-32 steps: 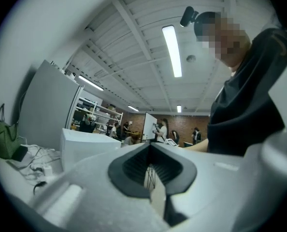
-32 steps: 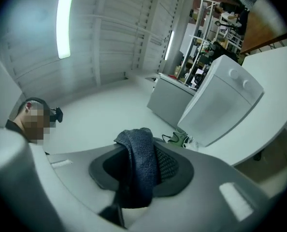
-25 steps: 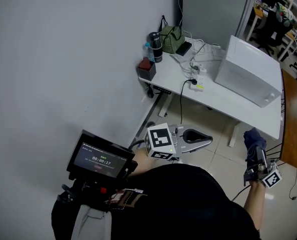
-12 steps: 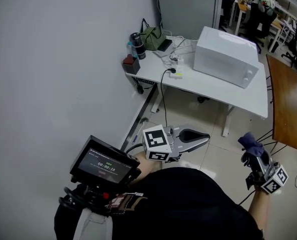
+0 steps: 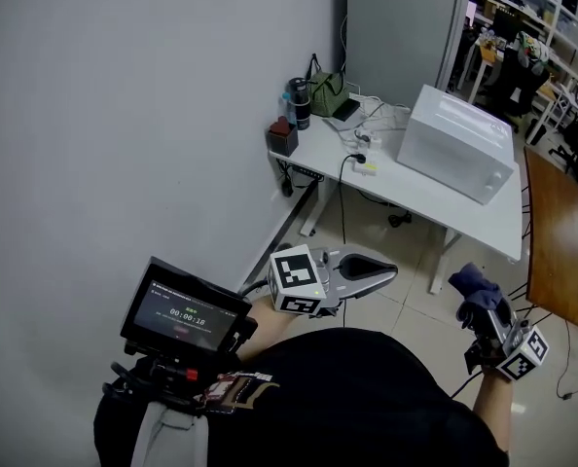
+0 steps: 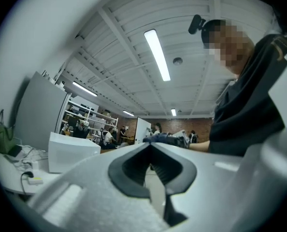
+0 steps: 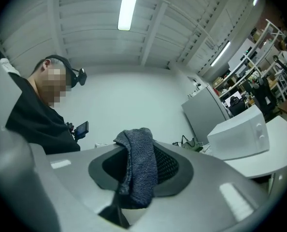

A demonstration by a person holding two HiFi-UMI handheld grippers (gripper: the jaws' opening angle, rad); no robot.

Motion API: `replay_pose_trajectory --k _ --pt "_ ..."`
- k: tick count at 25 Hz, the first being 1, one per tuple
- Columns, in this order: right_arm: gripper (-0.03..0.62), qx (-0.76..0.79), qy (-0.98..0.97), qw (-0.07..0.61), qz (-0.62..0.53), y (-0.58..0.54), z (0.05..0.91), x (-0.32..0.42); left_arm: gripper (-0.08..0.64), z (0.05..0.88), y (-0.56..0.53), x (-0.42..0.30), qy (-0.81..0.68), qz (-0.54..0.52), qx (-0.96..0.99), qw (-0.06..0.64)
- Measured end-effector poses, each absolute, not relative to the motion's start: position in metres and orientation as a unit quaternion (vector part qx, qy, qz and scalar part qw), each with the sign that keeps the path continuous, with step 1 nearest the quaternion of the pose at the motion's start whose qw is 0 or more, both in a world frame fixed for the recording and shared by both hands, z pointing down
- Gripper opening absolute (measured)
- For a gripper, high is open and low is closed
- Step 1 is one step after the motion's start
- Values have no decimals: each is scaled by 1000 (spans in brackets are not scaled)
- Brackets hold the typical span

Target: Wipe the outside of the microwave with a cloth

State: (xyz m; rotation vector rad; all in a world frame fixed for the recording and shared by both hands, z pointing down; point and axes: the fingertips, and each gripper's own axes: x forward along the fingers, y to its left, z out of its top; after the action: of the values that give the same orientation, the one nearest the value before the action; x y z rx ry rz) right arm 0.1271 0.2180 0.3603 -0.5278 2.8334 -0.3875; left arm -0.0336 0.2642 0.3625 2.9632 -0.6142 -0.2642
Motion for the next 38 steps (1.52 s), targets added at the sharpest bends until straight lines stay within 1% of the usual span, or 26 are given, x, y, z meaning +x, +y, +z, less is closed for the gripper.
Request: replay_pose_trajectory --k 2,5,17,29,34,38 --pt "110 -180 969 109 -129 224 366 108 5 368 271 -49 -200 -87 975 47" --pt "110 -173 972 103 -124 228 372 101 5 373 275 -49 -199 -79 976 45" --pt "110 -185 973 80 -116 238 366 110 5 364 282 -35 -176 -86 980 40" --pt "107 -192 971 83 -115 237 363 110 4 360 282 -36 -181 -91 978 44" --pt "98 -199 971 81 -109 236 365 100 5 364 281 -42 -188 -94 977 43" --pt "98 -204 967 97 -122 237 358 90 5 367 278 -44 -193 -95 975 47"
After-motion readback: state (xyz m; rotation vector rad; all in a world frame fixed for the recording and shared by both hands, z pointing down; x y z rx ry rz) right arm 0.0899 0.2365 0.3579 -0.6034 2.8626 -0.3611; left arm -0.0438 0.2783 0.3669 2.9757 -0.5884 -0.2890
